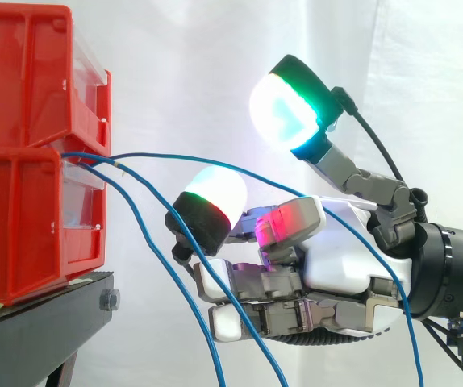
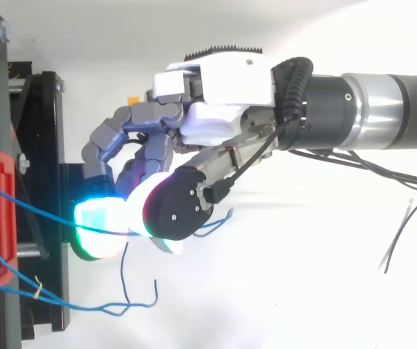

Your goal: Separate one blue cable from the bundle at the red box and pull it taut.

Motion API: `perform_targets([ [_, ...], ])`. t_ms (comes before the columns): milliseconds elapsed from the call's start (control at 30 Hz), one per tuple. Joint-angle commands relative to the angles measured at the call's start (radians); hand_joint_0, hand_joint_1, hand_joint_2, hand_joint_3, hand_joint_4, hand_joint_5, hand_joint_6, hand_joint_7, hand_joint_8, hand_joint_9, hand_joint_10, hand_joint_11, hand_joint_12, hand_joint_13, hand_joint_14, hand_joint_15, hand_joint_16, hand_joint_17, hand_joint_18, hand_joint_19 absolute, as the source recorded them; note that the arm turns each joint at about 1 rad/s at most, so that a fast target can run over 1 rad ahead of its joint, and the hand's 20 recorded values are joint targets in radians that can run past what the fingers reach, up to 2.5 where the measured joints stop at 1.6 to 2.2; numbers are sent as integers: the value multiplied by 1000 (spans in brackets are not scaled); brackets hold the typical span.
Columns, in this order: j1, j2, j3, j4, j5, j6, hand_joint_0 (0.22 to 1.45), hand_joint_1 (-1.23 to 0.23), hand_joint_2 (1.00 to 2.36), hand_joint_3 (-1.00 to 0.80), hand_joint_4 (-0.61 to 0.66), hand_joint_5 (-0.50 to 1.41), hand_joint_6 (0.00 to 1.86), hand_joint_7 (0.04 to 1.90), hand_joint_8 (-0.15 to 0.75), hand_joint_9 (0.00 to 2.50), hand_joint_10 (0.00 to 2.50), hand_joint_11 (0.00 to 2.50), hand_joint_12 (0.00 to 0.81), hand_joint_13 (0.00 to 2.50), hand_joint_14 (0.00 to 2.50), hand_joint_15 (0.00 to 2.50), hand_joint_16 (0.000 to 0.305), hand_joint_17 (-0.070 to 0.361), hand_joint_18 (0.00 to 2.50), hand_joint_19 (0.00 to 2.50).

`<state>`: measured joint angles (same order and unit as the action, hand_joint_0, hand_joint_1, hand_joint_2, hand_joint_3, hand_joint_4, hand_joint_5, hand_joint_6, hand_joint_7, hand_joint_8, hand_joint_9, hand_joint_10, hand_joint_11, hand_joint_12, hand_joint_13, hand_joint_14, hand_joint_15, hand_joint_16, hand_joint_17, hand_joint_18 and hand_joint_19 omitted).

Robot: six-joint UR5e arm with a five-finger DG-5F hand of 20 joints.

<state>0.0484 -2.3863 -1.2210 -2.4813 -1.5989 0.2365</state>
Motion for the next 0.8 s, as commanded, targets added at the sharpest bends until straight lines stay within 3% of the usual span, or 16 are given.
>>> perform_targets([
  [0,-1,-1,0,1,-10,-3,551,-609,1001,-492,268,-248,839,864,413,1293,26,917,424,771,16,389,67,150,619,562],
  [200,-4,-1,0,-2,-9,-45,590,-658,1008,-398,252,-248,846,853,400,1269,26,920,417,768,17,395,65,147,613,560],
  [400,-5,1,0,-13,-10,-49,625,-704,1017,-250,237,-247,859,854,385,1270,26,944,413,789,19,411,65,145,616,571],
  [767,-7,-1,0,-16,-10,-49,635,-716,1017,-256,232,-246,863,846,384,1276,25,975,409,801,20,423,64,145,627,586],
])
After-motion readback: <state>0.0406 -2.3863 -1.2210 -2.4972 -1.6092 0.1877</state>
